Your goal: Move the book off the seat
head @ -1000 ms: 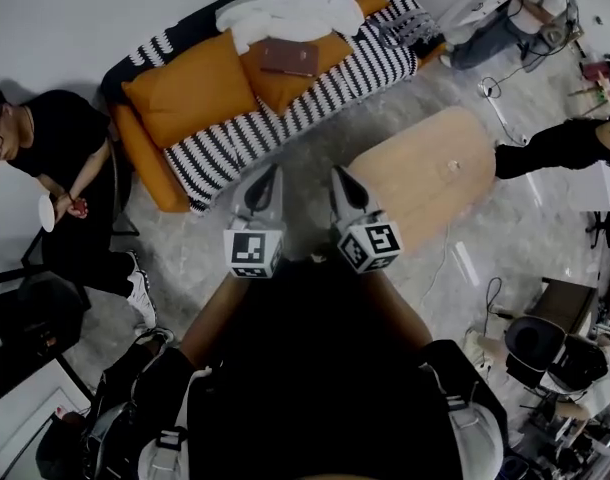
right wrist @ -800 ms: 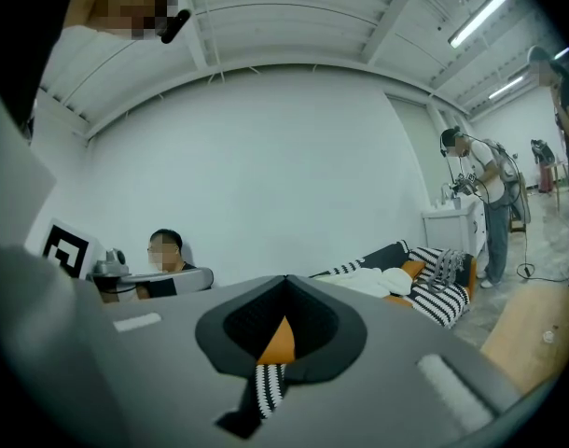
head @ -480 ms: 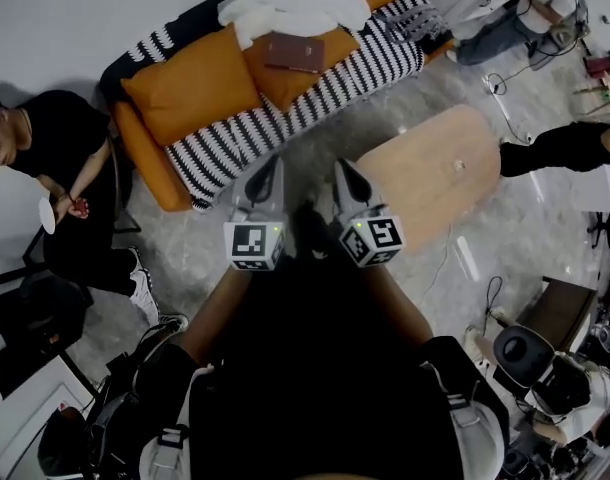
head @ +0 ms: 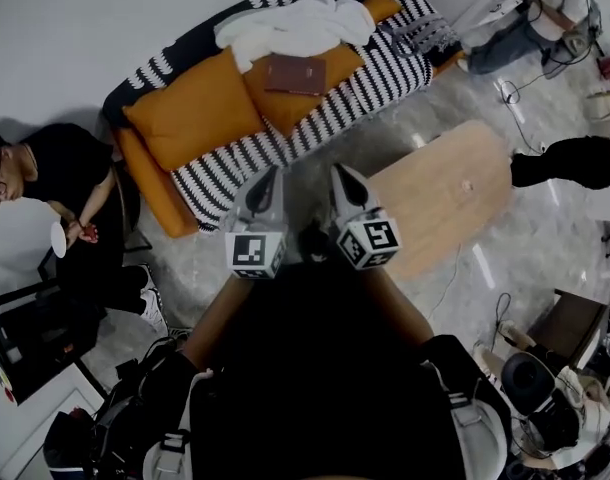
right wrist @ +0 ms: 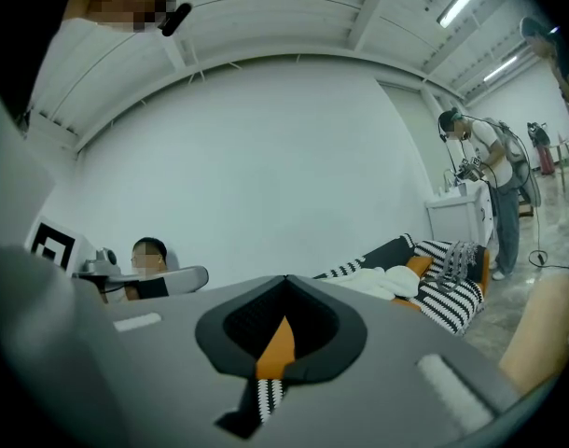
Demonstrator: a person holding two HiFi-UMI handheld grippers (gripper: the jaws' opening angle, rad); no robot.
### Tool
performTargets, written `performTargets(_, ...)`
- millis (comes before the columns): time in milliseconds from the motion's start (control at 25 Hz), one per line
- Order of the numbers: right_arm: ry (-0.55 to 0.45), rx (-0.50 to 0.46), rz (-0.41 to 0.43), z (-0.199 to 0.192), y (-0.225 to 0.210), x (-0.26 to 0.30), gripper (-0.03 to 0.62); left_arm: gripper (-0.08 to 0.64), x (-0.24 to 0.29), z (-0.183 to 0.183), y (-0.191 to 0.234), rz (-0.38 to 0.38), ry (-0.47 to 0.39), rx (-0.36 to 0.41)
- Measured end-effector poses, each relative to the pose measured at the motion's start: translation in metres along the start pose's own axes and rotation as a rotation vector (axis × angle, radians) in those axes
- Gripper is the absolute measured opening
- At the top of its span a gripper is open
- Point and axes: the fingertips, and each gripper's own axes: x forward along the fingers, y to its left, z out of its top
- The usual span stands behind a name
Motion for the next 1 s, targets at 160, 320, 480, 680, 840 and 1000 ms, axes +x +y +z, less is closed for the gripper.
performTargets(160,0.01,-0.004,0.019,0.008,-0.019,0.02,0.006,0.006,0.03,0.002,0.0,0.022,0.022,-0.025)
performTargets(320,0.025,0.008,0.037,0.014,-0.038,0.036,0.006,0.006,0.056,0.008,-0.003,0.045,0.03,-0.03)
performTargets(480,0.031,0.027,0.048,0.019,-0.061,0.056,0.006,0.006,0.083,0.008,-0.001,0.071,0.051,-0.03)
performTargets(680,0.029,0.041,0.057,0.026,-0.086,0.074,0.006,0.006,0.108,0.005,0.002,0.094,0.036,-0.021)
performTargets(840,0.036,0.046,0.062,0.03,-0.101,0.087,0.006,0.006,0.119,0.006,0.008,0.126,0.046,-0.003)
performTargets(1000,0.044,0.059,0.048,0.024,-0.108,0.102,0.006,0.006,0.129,0.006,0.018,0.14,0.047,-0.018)
